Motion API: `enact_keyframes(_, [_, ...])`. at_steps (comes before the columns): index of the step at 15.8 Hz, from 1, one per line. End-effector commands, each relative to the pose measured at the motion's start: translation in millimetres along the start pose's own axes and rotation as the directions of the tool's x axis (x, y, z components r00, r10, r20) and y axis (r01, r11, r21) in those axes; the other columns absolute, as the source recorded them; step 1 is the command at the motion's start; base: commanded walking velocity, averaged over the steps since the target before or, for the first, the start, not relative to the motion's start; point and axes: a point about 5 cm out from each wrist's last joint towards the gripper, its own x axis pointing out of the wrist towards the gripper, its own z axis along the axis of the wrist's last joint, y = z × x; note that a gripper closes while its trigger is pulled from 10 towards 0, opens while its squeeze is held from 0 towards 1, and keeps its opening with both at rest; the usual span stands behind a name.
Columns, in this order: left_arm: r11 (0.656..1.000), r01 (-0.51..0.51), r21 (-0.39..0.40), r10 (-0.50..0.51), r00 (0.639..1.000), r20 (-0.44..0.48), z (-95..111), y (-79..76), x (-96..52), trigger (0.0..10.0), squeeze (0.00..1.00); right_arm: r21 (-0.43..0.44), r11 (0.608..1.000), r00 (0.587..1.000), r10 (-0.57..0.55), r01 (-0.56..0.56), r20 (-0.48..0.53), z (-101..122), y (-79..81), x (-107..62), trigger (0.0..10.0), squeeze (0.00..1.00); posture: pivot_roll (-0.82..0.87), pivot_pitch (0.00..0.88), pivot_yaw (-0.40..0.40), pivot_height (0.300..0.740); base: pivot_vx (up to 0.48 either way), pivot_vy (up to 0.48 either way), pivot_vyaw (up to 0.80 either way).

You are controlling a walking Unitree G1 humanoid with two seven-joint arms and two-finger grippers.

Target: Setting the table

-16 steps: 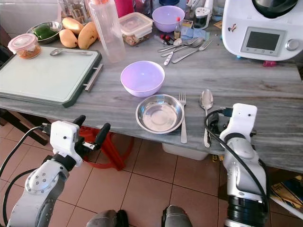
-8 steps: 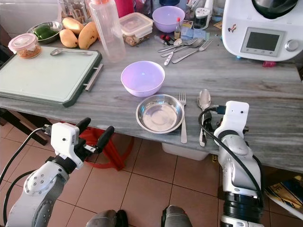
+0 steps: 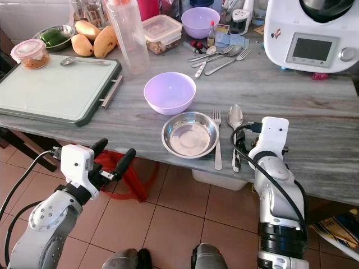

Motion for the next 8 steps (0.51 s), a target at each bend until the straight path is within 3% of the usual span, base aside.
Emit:
enact_keyframes(1, [1.000,-0.015,0.007,0.015,1.000,-0.006,-1,3.1,-0.5,10.0,0.00,0.022,0.998,0.995,0.063,-0.062,-0.075,-15,10.2,-1.4,10.0,0.00,0.04,0.103,0.081,0.740,0.000,0.000,0.00])
enact_keyframes(4, [1.000,-0.018,0.007,0.018,1.000,-0.004,-1,3.4,-0.2,10.0,0.00,0.025,0.999,0.996,0.044,-0.042,-0.079,-16,5.3,-5.6,10.0,0.00,0.03,0.100,0.079,0.740,0.000,0.000,0.00])
enact_keyframes(8, [1.000,-0.020,0.004,0.020,1.000,0.004,-1,3.6,2.3,10.0,0.00,0.030,0.999,0.995,-0.012,0.014,-0.095,-22,-10.5,-24.2,10.0,0.00,0.02,0.091,0.075,0.740,0.000,0.000,0.00])
